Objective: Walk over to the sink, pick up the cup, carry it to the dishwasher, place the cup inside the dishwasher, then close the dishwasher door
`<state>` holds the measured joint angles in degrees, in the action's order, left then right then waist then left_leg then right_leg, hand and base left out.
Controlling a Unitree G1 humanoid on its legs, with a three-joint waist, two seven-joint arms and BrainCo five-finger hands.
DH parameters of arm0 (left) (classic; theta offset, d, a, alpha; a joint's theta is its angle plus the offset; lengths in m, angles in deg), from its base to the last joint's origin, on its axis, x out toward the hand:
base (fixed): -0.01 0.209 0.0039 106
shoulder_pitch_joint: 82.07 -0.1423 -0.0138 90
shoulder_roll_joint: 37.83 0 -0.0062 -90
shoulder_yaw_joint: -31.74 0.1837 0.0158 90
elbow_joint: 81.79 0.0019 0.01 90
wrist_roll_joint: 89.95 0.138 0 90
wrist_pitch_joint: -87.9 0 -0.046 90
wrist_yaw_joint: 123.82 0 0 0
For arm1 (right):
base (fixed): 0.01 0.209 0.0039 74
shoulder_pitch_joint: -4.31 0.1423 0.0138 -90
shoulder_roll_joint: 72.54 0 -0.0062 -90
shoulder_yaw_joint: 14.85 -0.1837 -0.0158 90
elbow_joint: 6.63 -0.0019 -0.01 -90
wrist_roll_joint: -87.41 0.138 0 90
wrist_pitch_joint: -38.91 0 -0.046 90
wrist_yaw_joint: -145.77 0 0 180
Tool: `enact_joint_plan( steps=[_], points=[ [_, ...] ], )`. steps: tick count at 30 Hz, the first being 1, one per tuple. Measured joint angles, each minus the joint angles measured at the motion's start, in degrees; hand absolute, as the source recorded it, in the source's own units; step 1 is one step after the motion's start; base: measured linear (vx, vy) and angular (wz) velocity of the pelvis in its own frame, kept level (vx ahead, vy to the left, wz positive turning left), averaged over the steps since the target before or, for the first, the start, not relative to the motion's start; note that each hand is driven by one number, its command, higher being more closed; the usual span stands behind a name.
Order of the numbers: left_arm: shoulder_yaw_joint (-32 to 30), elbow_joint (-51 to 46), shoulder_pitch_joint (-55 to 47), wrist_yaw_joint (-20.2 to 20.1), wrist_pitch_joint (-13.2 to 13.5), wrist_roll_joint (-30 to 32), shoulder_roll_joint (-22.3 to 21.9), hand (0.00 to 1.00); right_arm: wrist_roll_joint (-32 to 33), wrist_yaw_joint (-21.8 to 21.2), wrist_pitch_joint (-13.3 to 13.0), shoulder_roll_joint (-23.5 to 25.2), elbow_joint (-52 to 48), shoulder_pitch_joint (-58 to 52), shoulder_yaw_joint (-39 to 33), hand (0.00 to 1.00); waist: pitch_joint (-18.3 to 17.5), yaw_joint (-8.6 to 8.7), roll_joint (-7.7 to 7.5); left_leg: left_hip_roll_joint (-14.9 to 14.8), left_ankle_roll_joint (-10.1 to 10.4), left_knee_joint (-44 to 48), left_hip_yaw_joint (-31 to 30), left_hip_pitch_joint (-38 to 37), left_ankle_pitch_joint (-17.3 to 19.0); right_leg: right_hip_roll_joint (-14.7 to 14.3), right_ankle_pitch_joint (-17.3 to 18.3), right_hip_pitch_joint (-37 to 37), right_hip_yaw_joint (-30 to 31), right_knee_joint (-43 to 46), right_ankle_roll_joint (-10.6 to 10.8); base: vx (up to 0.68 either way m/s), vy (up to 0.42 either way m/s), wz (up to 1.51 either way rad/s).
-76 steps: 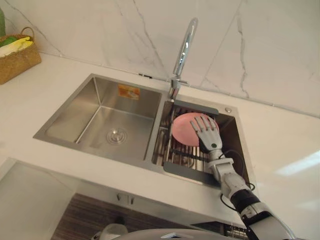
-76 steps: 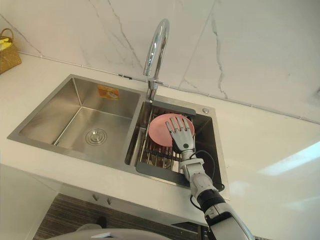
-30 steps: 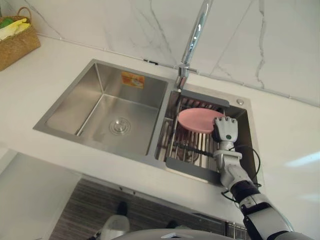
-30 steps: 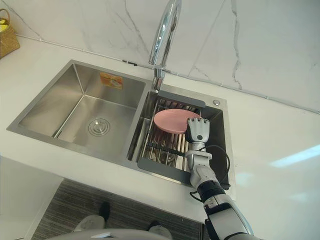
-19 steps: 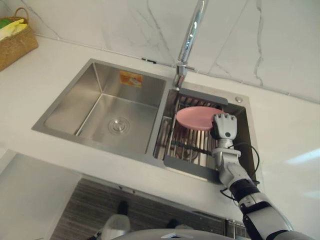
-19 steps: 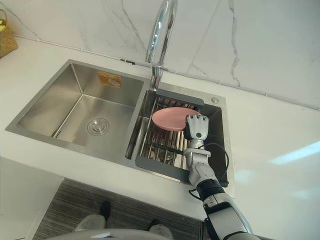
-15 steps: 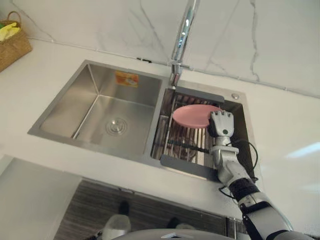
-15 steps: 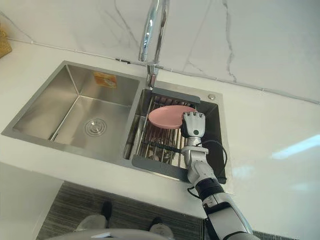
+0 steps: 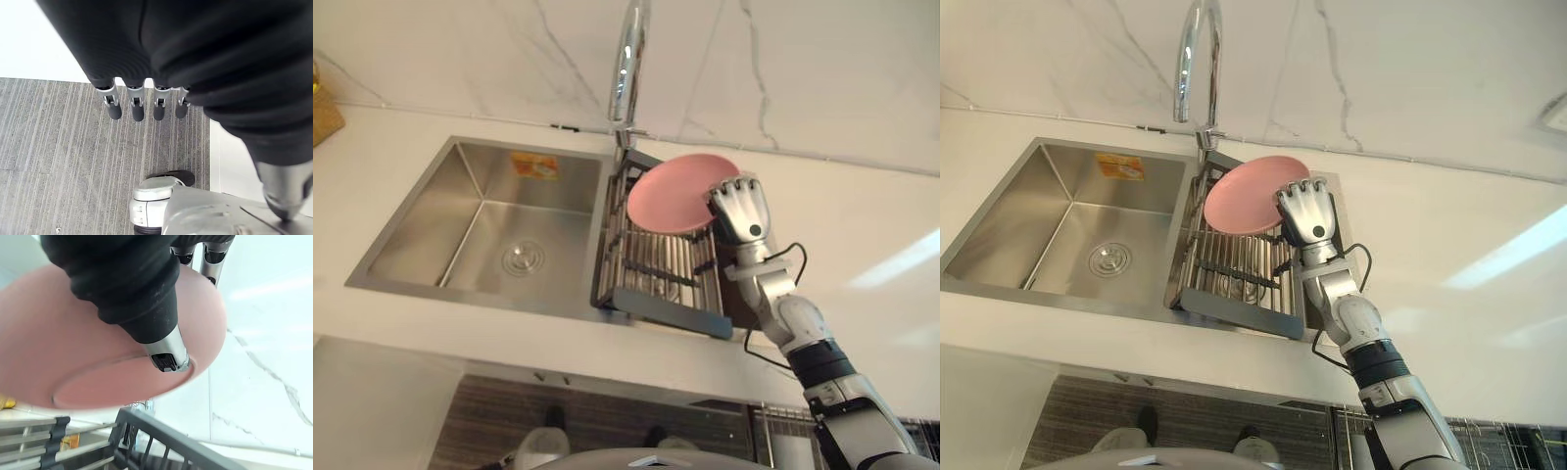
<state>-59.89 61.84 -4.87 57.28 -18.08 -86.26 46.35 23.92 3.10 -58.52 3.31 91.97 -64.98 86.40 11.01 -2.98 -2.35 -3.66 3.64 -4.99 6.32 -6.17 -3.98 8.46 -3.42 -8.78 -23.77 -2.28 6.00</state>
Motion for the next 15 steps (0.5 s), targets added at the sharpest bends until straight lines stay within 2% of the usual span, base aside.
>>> enact_joint_plan(
  steps=[6,10,15],
  points=[
    [0.8,0.1,-0.3,0.0,-0.4,-0.9,0.2,0.00,-2.3,0.1,-4.4,-0.1,-3.4,-2.5,-2.7,1.00,-2.4,0.11,-0.32,0.2,-0.3,0.0,1.6,-0.5,0.7,-0.2,-0.5,0.0,1.6,-0.9,0.3,0.00,0.010,-0.13],
    [1.8,0.1,-0.4,0.0,-1.0,-1.6,0.5,0.00,-4.0,0.0,-7.0,-0.1,-3.3,-3.9,-4.9,1.00,-2.5,0.09,-0.51,0.3,-0.3,0.0,2.3,-0.9,1.0,0.1,-0.8,0.0,2.4,-0.9,0.2,0.02,0.013,-0.07],
    [2.0,0.1,-0.4,0.2,-1.5,-2.5,0.6,0.00,-4.5,0.6,-7.6,-0.3,-3.1,-4.5,-6.5,1.00,-2.8,0.61,-0.78,0.3,-0.5,0.0,3.2,-1.1,0.9,0.0,-1.1,0.5,3.3,-0.9,0.2,0.03,0.000,-0.11]
  ],
)
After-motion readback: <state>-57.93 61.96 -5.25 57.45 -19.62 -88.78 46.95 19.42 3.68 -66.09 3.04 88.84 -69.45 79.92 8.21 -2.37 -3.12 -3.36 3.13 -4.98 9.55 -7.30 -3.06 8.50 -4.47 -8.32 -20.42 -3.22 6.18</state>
